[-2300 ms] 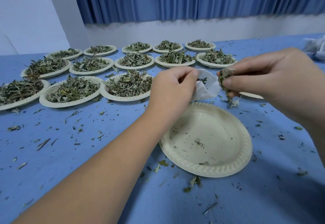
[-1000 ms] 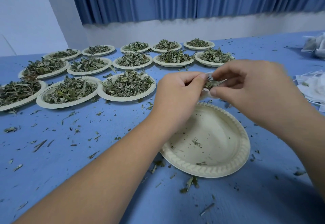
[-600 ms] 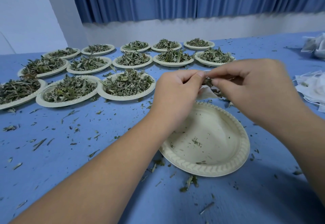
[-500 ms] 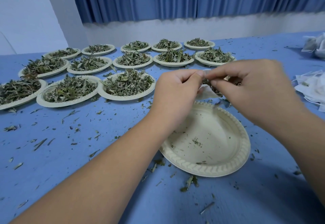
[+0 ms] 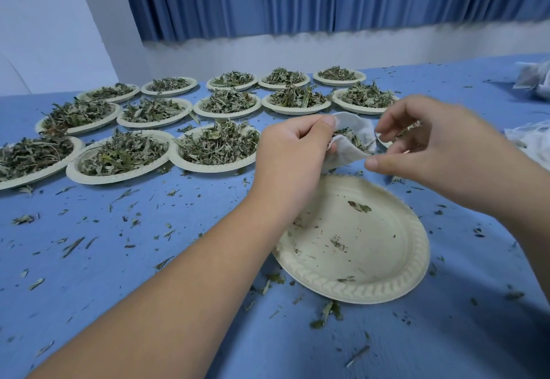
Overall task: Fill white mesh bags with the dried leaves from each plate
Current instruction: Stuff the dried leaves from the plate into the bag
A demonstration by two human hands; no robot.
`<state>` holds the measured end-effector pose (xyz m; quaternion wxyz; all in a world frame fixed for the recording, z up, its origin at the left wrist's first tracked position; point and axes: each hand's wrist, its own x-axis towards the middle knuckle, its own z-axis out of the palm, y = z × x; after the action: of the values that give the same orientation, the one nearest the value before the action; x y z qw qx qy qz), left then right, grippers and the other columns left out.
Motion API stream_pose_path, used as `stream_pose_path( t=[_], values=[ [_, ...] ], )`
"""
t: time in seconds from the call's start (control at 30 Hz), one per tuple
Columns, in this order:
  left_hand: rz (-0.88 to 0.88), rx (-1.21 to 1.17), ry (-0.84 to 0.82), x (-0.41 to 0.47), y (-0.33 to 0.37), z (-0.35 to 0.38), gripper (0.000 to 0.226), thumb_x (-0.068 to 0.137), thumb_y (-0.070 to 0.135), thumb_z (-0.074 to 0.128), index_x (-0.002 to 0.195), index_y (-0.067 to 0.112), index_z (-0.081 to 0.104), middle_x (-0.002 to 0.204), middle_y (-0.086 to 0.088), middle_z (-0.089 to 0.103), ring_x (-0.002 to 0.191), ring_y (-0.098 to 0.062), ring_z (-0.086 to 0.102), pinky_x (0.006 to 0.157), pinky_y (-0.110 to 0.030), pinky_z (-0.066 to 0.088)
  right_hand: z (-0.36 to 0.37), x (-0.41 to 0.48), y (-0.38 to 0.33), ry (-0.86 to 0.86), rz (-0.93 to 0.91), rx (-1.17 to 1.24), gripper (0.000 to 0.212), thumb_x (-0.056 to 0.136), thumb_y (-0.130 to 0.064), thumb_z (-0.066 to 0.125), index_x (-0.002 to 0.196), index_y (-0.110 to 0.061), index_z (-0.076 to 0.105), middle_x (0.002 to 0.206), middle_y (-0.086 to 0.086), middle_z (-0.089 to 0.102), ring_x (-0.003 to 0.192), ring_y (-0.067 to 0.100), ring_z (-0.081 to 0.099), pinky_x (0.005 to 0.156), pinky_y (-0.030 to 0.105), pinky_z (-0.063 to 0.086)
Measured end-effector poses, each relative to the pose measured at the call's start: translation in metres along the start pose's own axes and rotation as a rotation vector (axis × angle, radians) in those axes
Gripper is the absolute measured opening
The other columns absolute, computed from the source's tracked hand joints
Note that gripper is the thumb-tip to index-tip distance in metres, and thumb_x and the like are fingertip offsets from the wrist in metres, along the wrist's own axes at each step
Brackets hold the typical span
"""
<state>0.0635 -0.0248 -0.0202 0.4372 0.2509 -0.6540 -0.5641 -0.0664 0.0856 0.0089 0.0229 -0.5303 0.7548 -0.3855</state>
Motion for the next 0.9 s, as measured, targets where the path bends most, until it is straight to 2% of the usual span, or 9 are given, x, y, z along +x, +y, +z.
stream_pose_path(
  t=[0.1,0.17,0.2,0.27,0.37,0.47,0.6,0.77,0.9],
  values=[
    [-0.003,-0.010,0.034,0.002,0.001,-0.002,0.023,0.095,0.017,0.058,0.086,0.003,0.074,0.058,-0.002,0.044,0.037,0.002,0.043,0.046,-0.018,0.031,-0.009,0.003,0.006,-0.036,-0.007,0.002,0.015,0.069,-0.032,0.079,0.076,-0.031,0.066,0.069,-0.011,0.065,0.056,0.001,0.057,0.060,0.023,0.045],
    [-0.011,-0.031,0.047,0.003,0.002,-0.004,0.022,0.096,0.017,0.057,0.086,0.011,0.076,0.052,0.006,0.043,0.037,0.000,0.041,0.044,-0.015,0.031,-0.013,0.000,0.008,-0.195,-0.079,-0.133,0.010,0.072,-0.031,0.077,0.071,-0.037,0.070,0.068,-0.017,0.065,0.060,-0.001,0.058,0.062,0.023,0.047],
    [-0.013,-0.039,0.051,0.003,0.002,-0.004,0.022,0.096,0.017,0.057,0.085,0.017,0.076,0.049,0.009,0.042,0.037,0.000,0.040,0.044,-0.014,0.031,-0.012,-0.002,0.007,-0.276,-0.145,-0.214,0.013,0.074,-0.029,0.076,0.072,-0.040,0.071,0.071,-0.020,0.064,0.065,-0.004,0.058,0.064,0.016,0.045],
    [-0.008,-0.038,0.061,0.003,0.003,-0.004,0.024,0.096,0.018,0.057,0.082,0.023,0.075,0.048,0.010,0.042,0.036,0.000,0.039,0.045,-0.017,0.031,-0.002,-0.004,0.004,-0.403,-0.251,-0.317,0.021,0.080,-0.024,0.073,0.091,-0.041,0.073,0.082,-0.023,0.062,0.075,-0.007,0.056,0.068,0.008,0.039],
    [-0.001,-0.047,0.060,0.003,0.002,-0.003,0.023,0.096,0.017,0.057,0.082,0.022,0.074,0.045,0.011,0.040,0.036,-0.001,0.037,0.044,-0.015,0.031,0.016,-0.004,0.006,-0.508,-0.315,-0.500,0.036,0.087,-0.018,0.065,0.117,-0.037,0.065,0.107,-0.024,0.052,0.092,-0.002,0.051,0.086,0.024,0.042],
    [-0.005,-0.079,0.048,0.003,0.002,-0.002,0.020,0.097,0.014,0.056,0.091,0.015,0.075,0.045,0.012,0.039,0.035,0.001,0.040,0.042,-0.010,0.032,0.026,-0.003,0.007,-0.537,-0.336,-0.683,0.031,0.092,-0.018,0.055,0.121,-0.026,0.063,0.116,-0.013,0.052,0.107,0.009,0.050,0.092,0.031,0.042],
    [-0.003,-0.063,0.050,0.003,0.001,-0.003,0.019,0.097,0.015,0.057,0.097,0.013,0.075,0.046,0.012,0.045,0.035,0.002,0.042,0.042,-0.009,0.032,0.032,-0.002,0.007,-0.504,-0.300,-0.730,0.024,0.088,-0.014,0.053,0.105,-0.019,0.069,0.107,-0.001,0.060,0.098,0.018,0.059,0.085,0.037,0.049],
    [0.005,-0.065,0.044,0.001,0.002,-0.003,0.020,0.096,0.015,0.057,0.089,0.017,0.075,0.045,0.012,0.043,0.035,0.002,0.042,0.041,-0.008,0.033,0.034,-0.002,0.006,-0.452,-0.267,-0.645,0.018,0.093,-0.027,0.055,0.100,-0.031,0.071,0.102,-0.012,0.065,0.096,0.009,0.059,0.086,0.031,0.049],
    [0.009,-0.050,0.044,0.001,0.002,-0.003,0.024,0.096,0.015,0.057,0.078,0.020,0.073,0.045,0.011,0.040,0.035,0.001,0.041,0.041,-0.010,0.032,0.028,-0.002,0.008,-0.421,-0.312,-0.509,0.011,0.089,-0.032,0.059,0.088,-0.031,0.070,0.089,-0.016,0.064,0.088,0.002,0.057,0.082,0.027,0.048]
  ],
)
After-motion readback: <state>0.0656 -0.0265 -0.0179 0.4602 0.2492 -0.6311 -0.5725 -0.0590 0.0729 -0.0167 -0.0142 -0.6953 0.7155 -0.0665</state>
